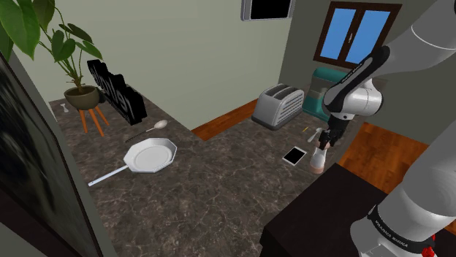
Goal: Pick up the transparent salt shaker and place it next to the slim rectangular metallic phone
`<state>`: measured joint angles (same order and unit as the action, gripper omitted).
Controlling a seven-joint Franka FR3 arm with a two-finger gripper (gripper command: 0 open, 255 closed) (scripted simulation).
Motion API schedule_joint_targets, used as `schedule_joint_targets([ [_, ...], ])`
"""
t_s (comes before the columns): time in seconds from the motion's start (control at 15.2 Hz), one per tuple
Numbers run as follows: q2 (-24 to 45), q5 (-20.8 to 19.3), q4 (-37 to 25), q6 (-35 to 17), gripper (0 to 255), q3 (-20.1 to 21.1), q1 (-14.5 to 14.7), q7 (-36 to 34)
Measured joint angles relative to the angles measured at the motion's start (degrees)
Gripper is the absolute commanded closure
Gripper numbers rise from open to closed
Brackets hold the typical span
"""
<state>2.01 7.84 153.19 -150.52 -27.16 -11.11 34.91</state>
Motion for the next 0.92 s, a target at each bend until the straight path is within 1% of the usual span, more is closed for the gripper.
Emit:
schedule_joint_targets([
  [0.07,0.0,0.0,0.0,0.0,255,0.0,0.0,0.0],
  [0.13,0.0,0.0,0.0,0.0,0,0.0,0.0,0.0],
  [0.53,0.0,0.0,0.0,0.0,0,0.0,0.0,0.0],
  [0.59,-1.2,-1.3,0.0,1.0,0,-0.3,-0.1,-0.8],
  [0.73,-5.4,-5.4,-0.5,4.9,0,-0.7,-0.5,-3.8],
  [0.79,-7.0,-6.8,-0.7,6.6,0,-0.7,-0.8,-4.8],
  [0.92,-8.2,-7.8,-1.1,8.1,0,-0.7,-1.0,-5.5],
])
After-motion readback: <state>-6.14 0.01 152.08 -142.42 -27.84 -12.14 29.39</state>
